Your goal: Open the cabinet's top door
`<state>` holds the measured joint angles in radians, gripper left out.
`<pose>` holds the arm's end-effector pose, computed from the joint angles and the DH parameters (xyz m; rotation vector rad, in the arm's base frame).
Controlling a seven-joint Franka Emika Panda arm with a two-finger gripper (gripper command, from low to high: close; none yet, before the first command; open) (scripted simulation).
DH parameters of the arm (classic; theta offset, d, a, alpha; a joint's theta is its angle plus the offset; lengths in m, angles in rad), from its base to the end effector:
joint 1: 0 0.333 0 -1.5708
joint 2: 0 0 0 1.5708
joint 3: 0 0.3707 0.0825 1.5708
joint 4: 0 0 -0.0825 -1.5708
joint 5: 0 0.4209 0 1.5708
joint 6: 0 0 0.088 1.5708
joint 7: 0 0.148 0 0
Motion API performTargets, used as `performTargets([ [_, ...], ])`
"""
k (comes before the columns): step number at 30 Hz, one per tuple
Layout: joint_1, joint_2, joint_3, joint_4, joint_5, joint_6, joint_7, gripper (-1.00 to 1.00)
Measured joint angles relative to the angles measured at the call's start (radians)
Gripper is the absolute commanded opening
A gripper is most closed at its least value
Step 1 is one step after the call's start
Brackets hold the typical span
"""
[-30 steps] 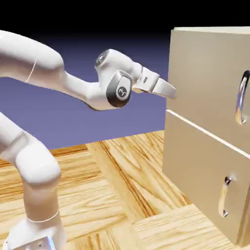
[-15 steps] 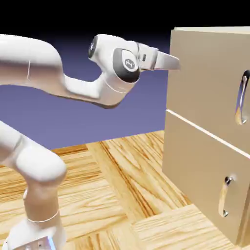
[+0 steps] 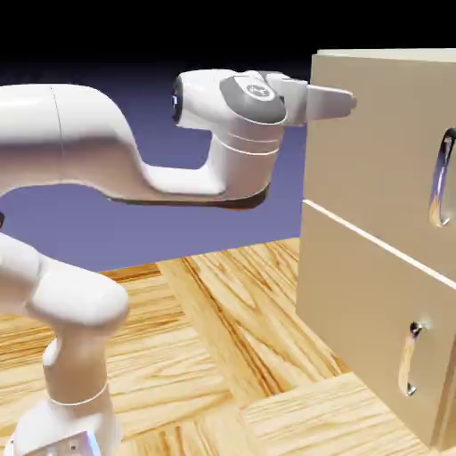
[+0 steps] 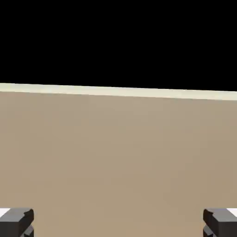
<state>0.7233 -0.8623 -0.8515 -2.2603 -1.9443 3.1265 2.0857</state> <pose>0.4222 -0.1141 0.6872 -1.8186 0.6231 -1.7016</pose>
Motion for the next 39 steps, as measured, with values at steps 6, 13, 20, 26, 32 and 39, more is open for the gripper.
performTargets([
  [6, 0.095, -0.039, -0.114, 0.074, -0.261, 0.012, 0.181, 0.00],
  [13, 0.207, -0.085, -0.248, 0.160, -0.565, 0.026, 0.391, 0.00],
  [20, 0.318, -0.131, -0.381, 0.246, -0.870, 0.040, 0.602, 0.00],
  [26, 0.458, -0.122, -0.476, 0.353, -0.953, 0.034, 0.657, 0.00],
  [32, 0.451, -0.095, -0.471, 0.337, -0.953, -0.010, 0.682, -1.00],
  [39, 0.198, -0.046, -0.317, 0.130, -0.929, -0.123, 0.762, -1.00],
])
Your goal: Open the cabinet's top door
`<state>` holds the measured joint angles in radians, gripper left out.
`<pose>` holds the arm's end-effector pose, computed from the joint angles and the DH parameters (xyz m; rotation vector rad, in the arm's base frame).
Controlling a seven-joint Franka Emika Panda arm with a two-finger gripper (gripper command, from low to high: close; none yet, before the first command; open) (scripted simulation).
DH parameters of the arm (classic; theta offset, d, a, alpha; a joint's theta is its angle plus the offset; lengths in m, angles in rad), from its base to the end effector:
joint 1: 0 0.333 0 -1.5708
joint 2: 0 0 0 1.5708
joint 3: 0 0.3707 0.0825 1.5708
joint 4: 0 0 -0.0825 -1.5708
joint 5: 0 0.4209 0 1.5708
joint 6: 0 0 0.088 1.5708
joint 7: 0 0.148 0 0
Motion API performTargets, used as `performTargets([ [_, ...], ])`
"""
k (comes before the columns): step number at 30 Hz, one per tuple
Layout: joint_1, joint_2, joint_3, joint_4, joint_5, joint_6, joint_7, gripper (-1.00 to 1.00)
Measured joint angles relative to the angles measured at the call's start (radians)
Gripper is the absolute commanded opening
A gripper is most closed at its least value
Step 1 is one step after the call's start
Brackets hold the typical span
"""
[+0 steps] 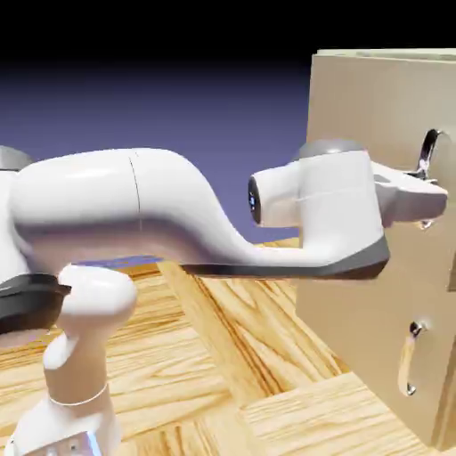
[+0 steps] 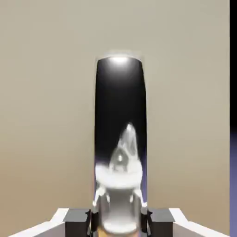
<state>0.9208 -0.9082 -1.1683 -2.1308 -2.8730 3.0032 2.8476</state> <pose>0.4755 -0.2498 0.5741 -1.7517 0.8272 -1.8243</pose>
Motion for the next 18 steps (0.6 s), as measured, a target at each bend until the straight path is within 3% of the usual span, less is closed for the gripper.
performTargets([
  [18, -0.653, -0.085, 0.498, -0.477, 0.369, -0.216, -0.091, -1.00],
])
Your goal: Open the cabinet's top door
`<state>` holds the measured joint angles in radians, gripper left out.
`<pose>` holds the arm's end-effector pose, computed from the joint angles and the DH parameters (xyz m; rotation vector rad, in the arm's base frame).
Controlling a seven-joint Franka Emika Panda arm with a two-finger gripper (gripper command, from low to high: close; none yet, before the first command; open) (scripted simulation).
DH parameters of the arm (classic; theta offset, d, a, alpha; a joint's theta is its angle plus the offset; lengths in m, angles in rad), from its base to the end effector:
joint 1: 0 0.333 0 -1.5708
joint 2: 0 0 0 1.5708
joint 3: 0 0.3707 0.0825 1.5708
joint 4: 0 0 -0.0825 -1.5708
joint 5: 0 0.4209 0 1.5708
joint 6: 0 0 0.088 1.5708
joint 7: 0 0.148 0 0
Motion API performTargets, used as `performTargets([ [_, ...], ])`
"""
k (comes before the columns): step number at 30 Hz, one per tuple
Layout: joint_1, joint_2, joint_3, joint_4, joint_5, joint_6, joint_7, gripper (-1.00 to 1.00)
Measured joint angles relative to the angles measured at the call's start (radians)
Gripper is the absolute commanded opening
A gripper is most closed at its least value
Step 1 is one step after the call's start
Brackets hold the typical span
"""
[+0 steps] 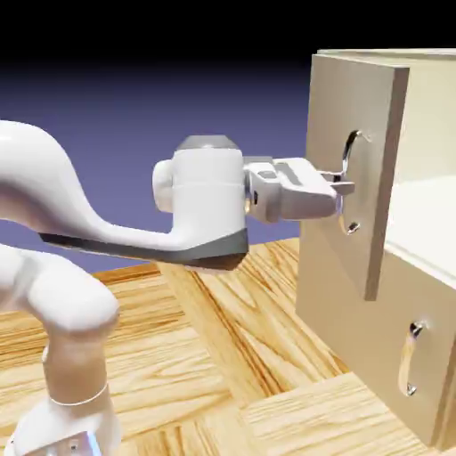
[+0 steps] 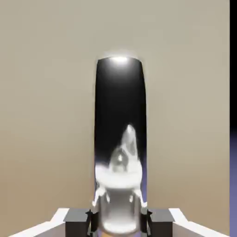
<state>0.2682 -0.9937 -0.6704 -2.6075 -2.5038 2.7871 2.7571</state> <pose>0.3390 -0.1704 0.5677 -1.7030 1.1269 -2.0026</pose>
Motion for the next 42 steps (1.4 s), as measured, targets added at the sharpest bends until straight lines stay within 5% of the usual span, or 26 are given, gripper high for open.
performTargets([
  [17, -0.427, -0.367, 0.502, -0.351, 0.706, -0.106, -0.334, -1.00],
  [30, -0.312, -0.643, 0.868, -0.461, 1.268, -0.435, -0.595, -1.00],
  [42, -0.196, -0.632, 1.302, -0.351, 1.663, -0.826, -0.620, -1.00],
])
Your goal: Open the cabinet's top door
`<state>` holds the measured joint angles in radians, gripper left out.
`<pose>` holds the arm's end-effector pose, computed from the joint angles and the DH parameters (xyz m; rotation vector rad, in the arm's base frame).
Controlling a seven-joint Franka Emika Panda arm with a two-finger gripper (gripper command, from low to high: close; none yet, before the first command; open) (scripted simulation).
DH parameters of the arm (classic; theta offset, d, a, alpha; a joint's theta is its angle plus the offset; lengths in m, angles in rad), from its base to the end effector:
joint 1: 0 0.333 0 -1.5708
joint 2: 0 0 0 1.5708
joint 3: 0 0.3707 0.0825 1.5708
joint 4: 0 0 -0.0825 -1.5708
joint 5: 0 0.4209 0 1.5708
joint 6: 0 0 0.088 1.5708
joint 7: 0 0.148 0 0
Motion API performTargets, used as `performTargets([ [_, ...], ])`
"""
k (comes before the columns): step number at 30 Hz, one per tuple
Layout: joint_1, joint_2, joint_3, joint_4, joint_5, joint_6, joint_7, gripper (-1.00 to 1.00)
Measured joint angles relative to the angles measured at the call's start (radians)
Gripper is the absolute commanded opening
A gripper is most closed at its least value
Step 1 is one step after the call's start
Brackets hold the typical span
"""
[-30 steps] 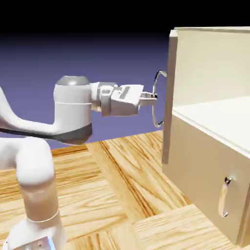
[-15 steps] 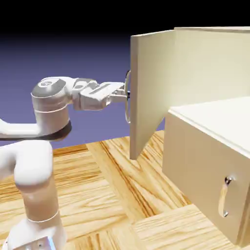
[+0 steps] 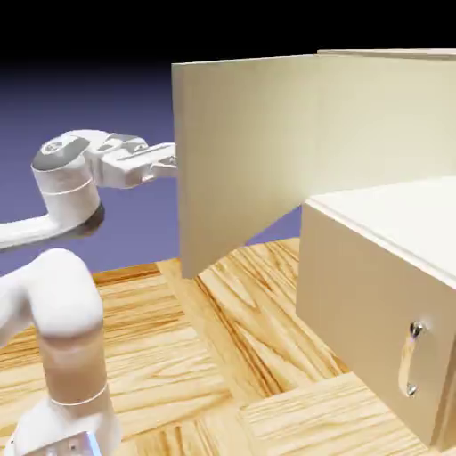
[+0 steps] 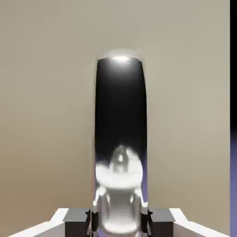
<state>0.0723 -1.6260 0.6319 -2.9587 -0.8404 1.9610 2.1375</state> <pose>0.1602 0.0662 0.5472 1.3412 -1.6481 2.1139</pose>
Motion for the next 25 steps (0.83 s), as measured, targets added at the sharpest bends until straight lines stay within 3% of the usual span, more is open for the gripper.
performTargets([
  [11, -0.189, 0.141, 0.359, 0.347, 0.287, -0.392, 0.016, -1.00],
  [25, -0.592, 0.200, 0.575, 0.853, 0.425, -0.786, -0.032, -1.00],
])
